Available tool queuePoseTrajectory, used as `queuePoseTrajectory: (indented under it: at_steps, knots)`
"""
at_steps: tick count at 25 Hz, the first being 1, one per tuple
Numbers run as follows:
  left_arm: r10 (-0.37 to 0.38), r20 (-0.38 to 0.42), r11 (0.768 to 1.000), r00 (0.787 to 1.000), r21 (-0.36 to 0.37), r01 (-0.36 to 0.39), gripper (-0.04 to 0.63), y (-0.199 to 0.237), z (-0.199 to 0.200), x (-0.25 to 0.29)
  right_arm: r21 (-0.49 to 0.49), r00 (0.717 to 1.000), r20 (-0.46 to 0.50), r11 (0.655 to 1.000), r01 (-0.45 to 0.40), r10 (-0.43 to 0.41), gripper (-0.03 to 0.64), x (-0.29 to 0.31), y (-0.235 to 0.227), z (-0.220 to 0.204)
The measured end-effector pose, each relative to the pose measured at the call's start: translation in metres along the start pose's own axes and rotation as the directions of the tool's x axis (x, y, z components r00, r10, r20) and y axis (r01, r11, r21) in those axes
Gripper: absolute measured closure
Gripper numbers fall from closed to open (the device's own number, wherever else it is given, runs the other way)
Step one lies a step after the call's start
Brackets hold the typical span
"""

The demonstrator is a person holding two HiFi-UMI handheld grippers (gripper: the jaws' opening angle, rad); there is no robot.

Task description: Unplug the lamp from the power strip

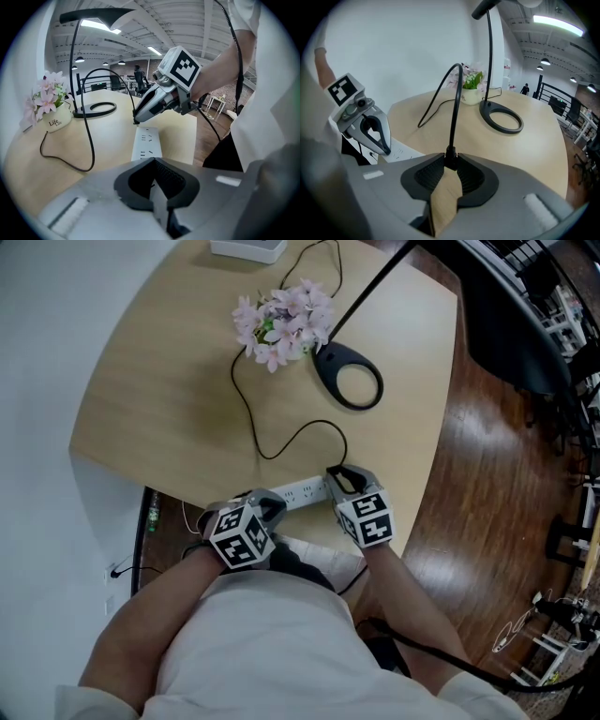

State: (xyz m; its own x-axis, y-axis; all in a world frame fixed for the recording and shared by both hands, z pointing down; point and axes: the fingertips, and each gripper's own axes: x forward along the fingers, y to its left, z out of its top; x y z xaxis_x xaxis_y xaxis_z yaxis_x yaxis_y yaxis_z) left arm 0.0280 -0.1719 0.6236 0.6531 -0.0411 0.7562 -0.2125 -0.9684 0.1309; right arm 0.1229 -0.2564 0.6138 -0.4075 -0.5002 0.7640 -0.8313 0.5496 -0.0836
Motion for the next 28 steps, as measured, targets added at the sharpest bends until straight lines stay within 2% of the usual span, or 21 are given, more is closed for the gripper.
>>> queuePoseTrajectory:
  at_steps: [12,17,25,28]
  knots:
    - [0.013,0.007,1.0,1.0,-0.022,-0.013,0.592,0.0,0.0,-0.001,0.005,1.0,-0.006,1.0,-0.022,0.022,0.525,0.007,-0.005,-0.008]
    - [0.029,-0.009,0.999,1.0,-0.027,-0.03,0.592,0.001,-0.001,-0.001,0.04,0.999,0.025,0.999,-0.03,0.029,0.509,0.004,-0.008,-0.004]
    - [0.062,-0.034,0.997,0.998,-0.039,-0.063,0.592,0.002,-0.004,0.0,0.038,0.997,0.07,0.998,-0.044,0.042,0.508,-0.012,-0.006,-0.007]
    - [0.082,-0.013,0.994,0.997,-0.068,-0.083,0.591,0.003,-0.001,-0.005,0.038,0.995,0.086,0.998,-0.056,0.052,0.508,-0.024,-0.003,-0.011]
